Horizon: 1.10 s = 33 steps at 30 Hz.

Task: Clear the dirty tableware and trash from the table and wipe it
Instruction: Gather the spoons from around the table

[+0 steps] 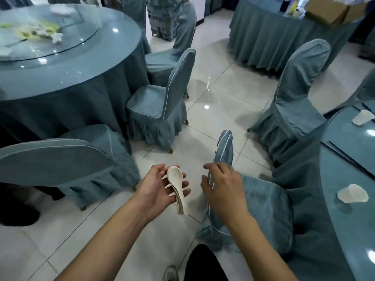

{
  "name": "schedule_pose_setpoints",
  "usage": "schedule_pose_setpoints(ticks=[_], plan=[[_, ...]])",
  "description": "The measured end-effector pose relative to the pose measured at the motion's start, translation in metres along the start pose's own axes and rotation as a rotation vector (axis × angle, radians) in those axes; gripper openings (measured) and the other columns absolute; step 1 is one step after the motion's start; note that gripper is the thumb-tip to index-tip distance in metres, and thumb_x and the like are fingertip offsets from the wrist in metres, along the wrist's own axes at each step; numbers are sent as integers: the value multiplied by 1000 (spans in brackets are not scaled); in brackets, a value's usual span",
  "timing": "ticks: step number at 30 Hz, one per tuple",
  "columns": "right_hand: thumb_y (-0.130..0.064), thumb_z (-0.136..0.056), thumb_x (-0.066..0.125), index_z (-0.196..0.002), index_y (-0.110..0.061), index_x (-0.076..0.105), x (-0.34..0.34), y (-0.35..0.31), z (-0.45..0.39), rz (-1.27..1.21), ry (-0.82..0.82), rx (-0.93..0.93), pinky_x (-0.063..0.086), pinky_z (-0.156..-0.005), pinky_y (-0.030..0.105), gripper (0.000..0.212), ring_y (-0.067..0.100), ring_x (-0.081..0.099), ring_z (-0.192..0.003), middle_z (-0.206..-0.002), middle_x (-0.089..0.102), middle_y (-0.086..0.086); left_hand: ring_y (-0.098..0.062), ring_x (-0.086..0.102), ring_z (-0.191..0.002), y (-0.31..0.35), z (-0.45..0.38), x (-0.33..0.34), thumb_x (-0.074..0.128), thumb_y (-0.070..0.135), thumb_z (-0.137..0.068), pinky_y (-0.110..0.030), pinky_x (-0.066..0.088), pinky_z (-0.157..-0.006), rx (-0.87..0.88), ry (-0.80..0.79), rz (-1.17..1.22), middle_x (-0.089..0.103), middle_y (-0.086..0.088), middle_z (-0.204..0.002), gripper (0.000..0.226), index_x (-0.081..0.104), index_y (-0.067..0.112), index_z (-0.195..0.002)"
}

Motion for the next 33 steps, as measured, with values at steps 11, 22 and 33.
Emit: schedule_pose_setpoints(ticks=[11,22,33], plan=[[-34,-93,61,-134,-28,55,47,2,-124,48,30,119,40,-107,42,43,23,53,-123,-136,57,-2,-42,63,-101,113,-103,40,39,35,-105,-59,55,-94,-50,-100,-180,65,-29,-121,50,58,-2,-133],[-34,-91,62,-130,-25,57,34,53,-263,97,173,360,41,-102,41,40,24,56,-116,-130,58,1,-41,63,-101,202,-220,167,40,37,-104,-58,54,-96,-189,-240,-342,68,-27,-116,52,57,-1,-135],[-37,-93,59,-130,-28,55,17,122,-401,178,279,658,40,-102,41,38,22,54,-116,-128,57,-3,-43,65,-97,267,-367,319,45,36,-101,-57,57,-87,-286,-428,-546,66,-30,-124,49,61,-1,-129]])
Point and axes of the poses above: each hand's wrist, its own z-axis away from the middle knuckle, its own x-axis out of the palm, y = z × x, the point moved 1 cm from there along -z, towards the middle knuckle
